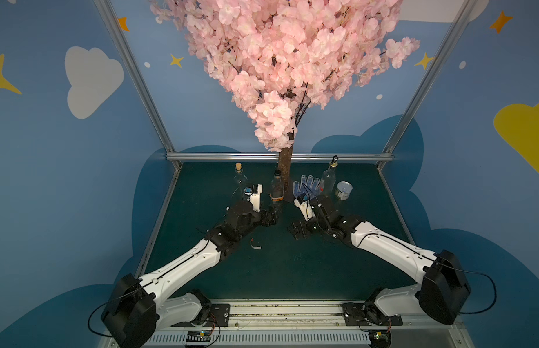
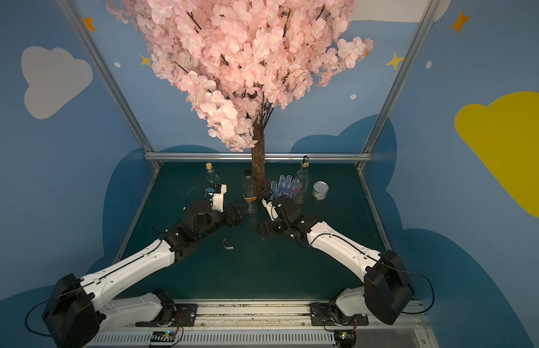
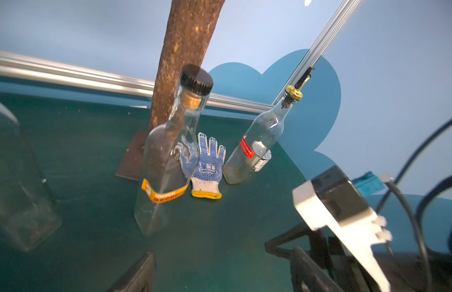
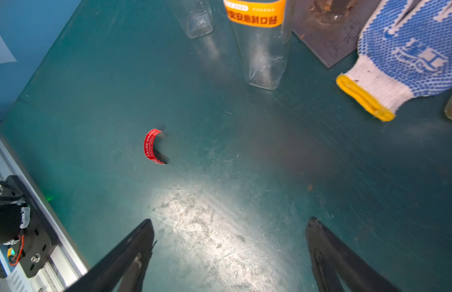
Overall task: Remove the label from the bottle
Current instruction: Place the label at the center of the board, then pick up the bottle from the center of the board.
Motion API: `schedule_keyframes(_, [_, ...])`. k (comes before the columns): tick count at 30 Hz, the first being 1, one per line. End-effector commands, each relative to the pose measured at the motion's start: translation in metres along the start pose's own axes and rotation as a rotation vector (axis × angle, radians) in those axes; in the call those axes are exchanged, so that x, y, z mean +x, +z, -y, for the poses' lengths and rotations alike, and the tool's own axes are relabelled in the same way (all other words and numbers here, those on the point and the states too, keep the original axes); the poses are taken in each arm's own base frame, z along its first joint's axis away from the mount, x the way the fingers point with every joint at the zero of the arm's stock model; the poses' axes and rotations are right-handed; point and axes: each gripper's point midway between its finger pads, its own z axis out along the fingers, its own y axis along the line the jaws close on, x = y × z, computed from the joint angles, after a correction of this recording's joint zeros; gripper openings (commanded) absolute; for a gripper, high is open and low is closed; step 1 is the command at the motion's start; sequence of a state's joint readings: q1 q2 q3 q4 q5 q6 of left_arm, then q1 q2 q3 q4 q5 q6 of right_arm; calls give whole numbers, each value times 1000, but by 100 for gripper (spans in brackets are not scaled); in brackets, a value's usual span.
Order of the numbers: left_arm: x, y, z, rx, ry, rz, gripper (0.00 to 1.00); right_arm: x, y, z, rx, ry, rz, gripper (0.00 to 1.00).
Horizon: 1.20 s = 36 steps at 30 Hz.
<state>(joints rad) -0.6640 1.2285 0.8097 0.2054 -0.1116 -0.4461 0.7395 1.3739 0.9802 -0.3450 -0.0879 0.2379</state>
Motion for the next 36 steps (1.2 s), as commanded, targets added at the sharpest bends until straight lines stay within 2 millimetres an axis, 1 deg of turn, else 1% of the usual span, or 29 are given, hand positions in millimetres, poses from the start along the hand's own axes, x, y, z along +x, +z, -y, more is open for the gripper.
schedule_keyframes(1, [-22,19,2,-30,133,64,83,6,-6,9,18,3,1,93])
schedule_keyframes(5, [-42,42,-3,-79,200,108,84,7,-13,16,30,30,26,93])
schedule_keyframes(10, [-63,61,-15,-114,232,137,84,9,-19,23,32,40,49,94])
schedule_keyframes(14, [-72,76,-25,-106,240,137,84,11,-20,25,26,44,49,94])
schedule_keyframes(21, [-81,101,-27,-43,270,151,83,10,-19,27,14,47,51,94])
schedule_keyframes(24, [-84,111,-28,-28,282,156,81,10,-17,28,9,51,48,94])
schedule_keyframes(30, [-85,124,-34,-17,296,156,75,12,-12,30,5,58,41,94])
schedule_keyframes(32, [-85,127,-36,-20,302,151,72,12,-11,30,4,60,38,94])
schedule_keyframes(36, [-81,131,-40,-21,300,138,56,12,-9,31,6,59,37,94])
